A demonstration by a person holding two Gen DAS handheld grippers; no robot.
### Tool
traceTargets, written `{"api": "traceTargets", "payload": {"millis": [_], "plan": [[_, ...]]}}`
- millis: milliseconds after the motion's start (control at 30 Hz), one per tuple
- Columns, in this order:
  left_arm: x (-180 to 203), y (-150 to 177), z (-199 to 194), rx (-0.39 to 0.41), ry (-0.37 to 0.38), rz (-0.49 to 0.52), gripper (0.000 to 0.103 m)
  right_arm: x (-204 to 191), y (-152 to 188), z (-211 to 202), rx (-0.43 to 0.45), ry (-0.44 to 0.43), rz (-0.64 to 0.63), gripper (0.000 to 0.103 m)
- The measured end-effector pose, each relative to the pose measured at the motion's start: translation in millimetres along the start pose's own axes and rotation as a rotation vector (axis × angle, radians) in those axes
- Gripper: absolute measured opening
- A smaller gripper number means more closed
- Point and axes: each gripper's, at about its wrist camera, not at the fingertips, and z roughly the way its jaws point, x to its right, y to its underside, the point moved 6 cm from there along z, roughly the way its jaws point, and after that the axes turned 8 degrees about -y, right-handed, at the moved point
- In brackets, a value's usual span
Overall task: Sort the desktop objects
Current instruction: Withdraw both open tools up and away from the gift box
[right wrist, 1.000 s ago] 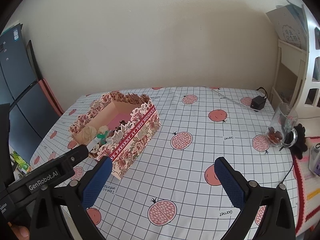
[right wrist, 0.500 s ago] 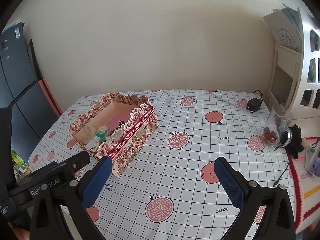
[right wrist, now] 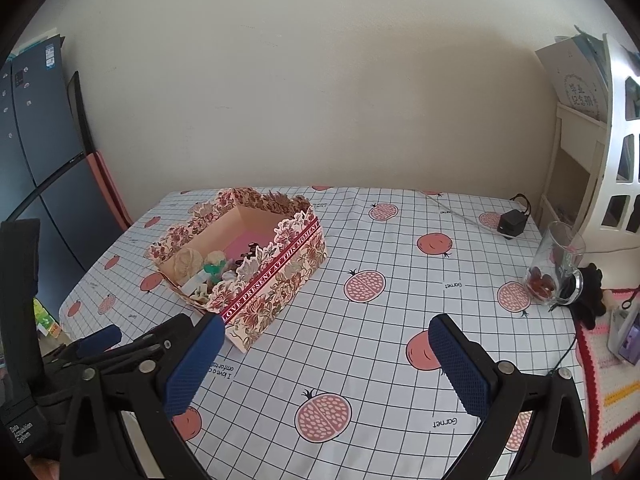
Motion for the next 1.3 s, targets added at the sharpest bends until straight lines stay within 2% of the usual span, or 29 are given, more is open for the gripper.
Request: {"api": "traceTargets", "payload": {"millis": [333,767,1300], "plan": [[-4.9,-1.5,-3.0,0.021,-0.016,-0.021,0.103,-2.8,-0.5,-1.0,0.007,-0.008,-0.004,0.103],[-7.2,0.3,-0.1,0.002,-0.015,-0.042,0.103,-3.7,-0.6,2.7,0.003,-0.002,0.001,0.103],[-9.0,-0.7,-2.3,0.018,-0.034,-0.042,0.103,-3.6,-0.4,3.7,0.000,-0.010,0.005,0.103]]}}
